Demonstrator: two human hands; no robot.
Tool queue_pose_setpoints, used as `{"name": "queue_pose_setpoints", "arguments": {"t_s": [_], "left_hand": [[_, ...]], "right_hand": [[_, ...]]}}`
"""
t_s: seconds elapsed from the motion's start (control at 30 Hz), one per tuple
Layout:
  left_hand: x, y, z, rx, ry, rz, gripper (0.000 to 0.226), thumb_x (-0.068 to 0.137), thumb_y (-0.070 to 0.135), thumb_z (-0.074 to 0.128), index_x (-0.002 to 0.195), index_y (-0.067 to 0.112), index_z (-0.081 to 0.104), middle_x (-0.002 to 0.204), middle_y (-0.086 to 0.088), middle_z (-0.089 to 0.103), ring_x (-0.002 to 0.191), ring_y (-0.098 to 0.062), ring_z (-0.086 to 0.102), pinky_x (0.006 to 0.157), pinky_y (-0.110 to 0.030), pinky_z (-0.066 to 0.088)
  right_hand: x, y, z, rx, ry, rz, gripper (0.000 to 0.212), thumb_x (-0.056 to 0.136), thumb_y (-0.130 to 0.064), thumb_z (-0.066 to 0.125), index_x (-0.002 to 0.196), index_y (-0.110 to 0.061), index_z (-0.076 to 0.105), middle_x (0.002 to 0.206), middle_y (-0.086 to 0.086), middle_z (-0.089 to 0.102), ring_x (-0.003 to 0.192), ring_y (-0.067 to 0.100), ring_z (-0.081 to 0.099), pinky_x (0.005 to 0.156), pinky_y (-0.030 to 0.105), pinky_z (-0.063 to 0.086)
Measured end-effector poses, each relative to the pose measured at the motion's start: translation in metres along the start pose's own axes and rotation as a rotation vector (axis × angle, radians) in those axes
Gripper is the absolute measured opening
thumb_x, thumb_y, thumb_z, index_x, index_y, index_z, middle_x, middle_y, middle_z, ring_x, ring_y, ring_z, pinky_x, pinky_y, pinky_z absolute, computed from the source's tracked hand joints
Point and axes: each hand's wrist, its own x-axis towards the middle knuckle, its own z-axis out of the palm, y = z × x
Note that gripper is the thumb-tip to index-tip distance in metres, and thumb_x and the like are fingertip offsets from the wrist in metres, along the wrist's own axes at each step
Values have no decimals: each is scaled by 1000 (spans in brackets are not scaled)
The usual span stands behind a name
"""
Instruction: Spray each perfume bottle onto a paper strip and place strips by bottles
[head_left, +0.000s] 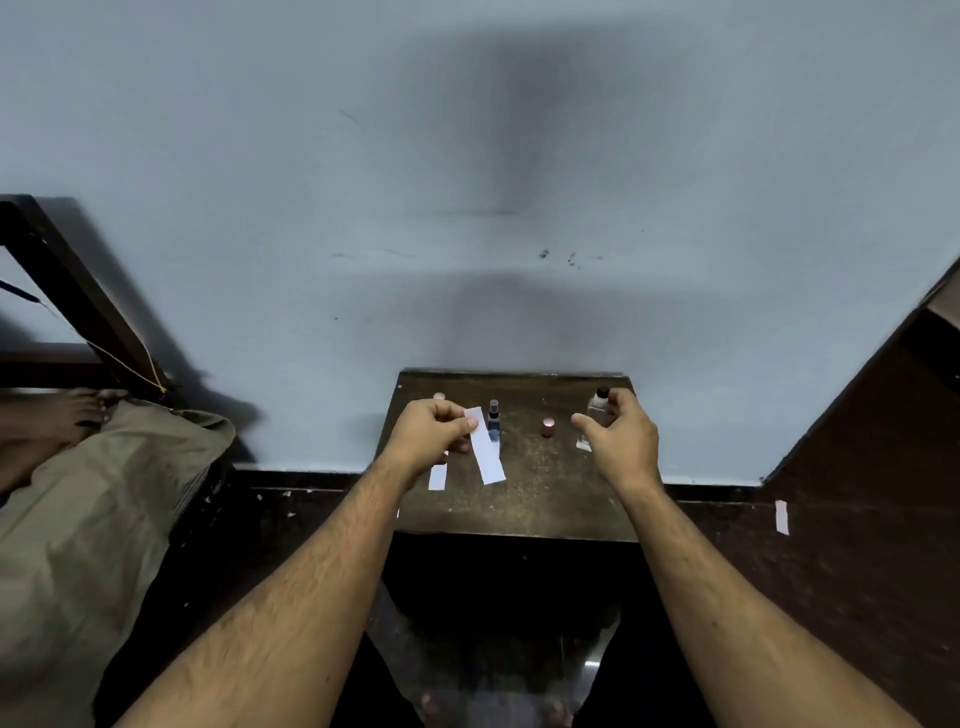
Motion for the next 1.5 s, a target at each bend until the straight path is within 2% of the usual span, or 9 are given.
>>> {"name": "queue_pose_setpoints", "arguments": {"t_s": [0.13,0.27,0.43,0.77,1.03,1.2,1.33,1.4,1.5], "left_hand": [[18,-24,11,-14,-22,-63,5,91,14,67,86,12,68,82,-4,73,64,-11,69,46,-17,40],[36,-46,23,-24,-47,-102,5,90,14,68,86,13,69,83,-5,75,62,-9,69,50,-21,40],[54,-66,37,-71,-45,-144,5,90,11,68,85,11,67,80,-9,70,60,-11,66,41,-16,39],[76,-83,53,-106,-46,-143,3,90,10,67,89,9,65,73,-3,66,56,-8,64,40,-17,39],[78,-85,54,-87,-57,-148,13,92,10,65,99,0,67,82,-6,68,59,-10,64,43,-17,40],[80,-85,53,-92,-45,-150,10,91,12,66,96,3,68,78,-4,67,60,-10,64,42,-17,41],[79,-82,51,-92,-48,-152,8,91,12,67,94,6,67,79,-5,67,61,-11,64,41,-17,40],[78,-80,50,-99,-48,-150,10,90,12,68,96,5,67,78,-6,67,59,-11,63,41,-17,40],[72,-72,48,-106,-52,-135,14,87,12,72,98,5,67,77,-4,67,56,-9,61,43,-17,42]], "right_hand": [[15,24,15,-31,-38,54,24,78,-18,76,96,-17,61,88,-2,67,85,19,64,75,32,51],[31,43,30,-53,-64,86,25,77,-15,77,97,-17,61,89,-1,68,84,17,63,70,23,42],[48,63,51,-104,-116,80,36,75,-14,80,105,-18,62,99,2,68,89,18,62,78,23,45],[63,76,75,-170,-171,53,45,76,-13,80,116,-16,59,105,0,67,93,15,61,82,23,45],[68,69,88,-182,-184,47,50,80,-13,78,125,-16,56,119,4,67,105,16,62,89,19,42],[72,67,93,-203,-180,54,53,79,-15,79,126,-16,54,121,5,66,107,19,62,94,26,46],[71,66,90,-211,-214,88,75,75,-26,83,139,-17,45,134,6,58,121,21,56,106,34,43],[66,68,86,-261,-124,21,75,75,-37,80,138,-14,46,135,8,55,125,24,50,105,36,41],[52,60,75,-323,93,-94,43,84,-44,68,114,-14,61,114,5,60,108,22,54,87,31,43]]}}
